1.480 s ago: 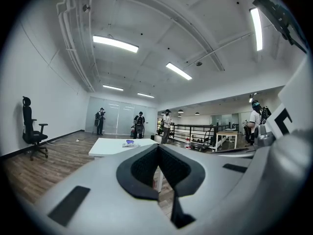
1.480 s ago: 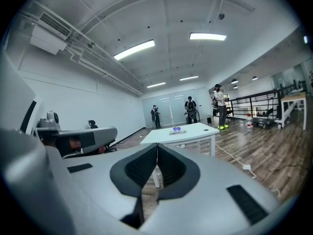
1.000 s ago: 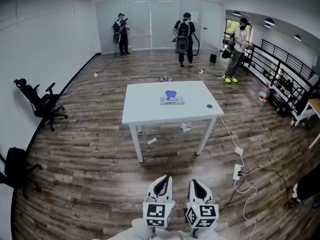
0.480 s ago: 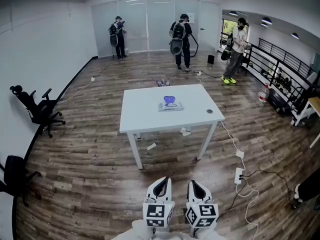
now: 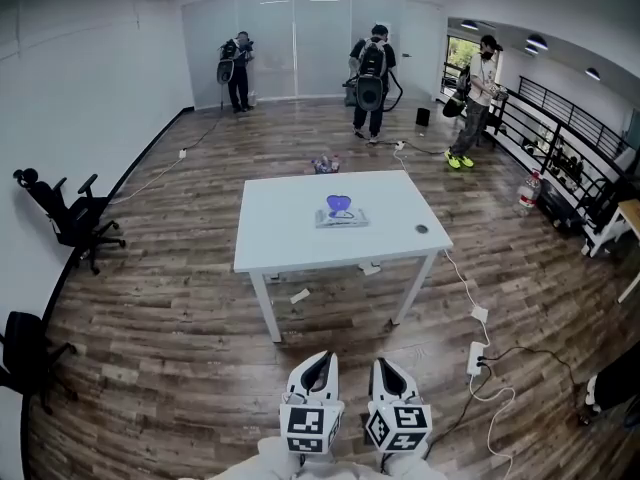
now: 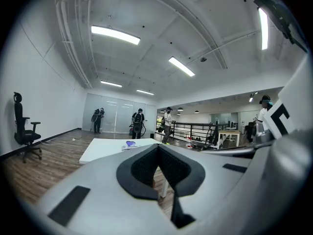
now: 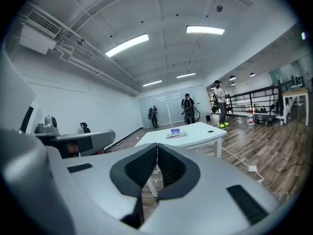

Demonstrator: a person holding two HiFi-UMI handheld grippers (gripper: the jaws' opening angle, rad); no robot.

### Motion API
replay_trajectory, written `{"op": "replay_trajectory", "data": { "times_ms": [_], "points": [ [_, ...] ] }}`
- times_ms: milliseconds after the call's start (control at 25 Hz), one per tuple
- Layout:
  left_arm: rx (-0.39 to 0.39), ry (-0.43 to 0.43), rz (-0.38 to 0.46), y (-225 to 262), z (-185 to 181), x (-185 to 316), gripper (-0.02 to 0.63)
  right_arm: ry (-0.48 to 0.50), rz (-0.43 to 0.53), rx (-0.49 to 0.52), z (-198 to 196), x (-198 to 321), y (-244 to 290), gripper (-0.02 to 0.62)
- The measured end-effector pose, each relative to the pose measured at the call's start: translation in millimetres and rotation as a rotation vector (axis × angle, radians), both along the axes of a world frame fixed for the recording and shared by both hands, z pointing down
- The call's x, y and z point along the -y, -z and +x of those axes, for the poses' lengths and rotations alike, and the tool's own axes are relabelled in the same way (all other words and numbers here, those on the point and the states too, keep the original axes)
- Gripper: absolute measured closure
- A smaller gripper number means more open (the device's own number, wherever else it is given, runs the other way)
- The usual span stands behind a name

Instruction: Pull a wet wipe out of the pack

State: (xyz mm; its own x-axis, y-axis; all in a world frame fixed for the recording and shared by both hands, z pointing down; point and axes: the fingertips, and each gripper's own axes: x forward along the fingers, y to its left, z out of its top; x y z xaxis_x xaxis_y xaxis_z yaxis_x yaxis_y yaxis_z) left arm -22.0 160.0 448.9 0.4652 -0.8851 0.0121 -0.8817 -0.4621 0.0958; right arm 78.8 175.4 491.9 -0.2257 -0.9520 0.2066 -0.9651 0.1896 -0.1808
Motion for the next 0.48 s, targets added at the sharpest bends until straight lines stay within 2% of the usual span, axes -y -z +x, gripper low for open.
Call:
{"op": "replay_trajectory", "data": {
  "times_ms": [480],
  "points": [
    [0.014, 0.02, -0.011, -9.3, -5.2, 60.0, 0.606, 0.018, -0.011, 0.002, -1.2, 57.4, -4.8, 0.586]
  ]
}}
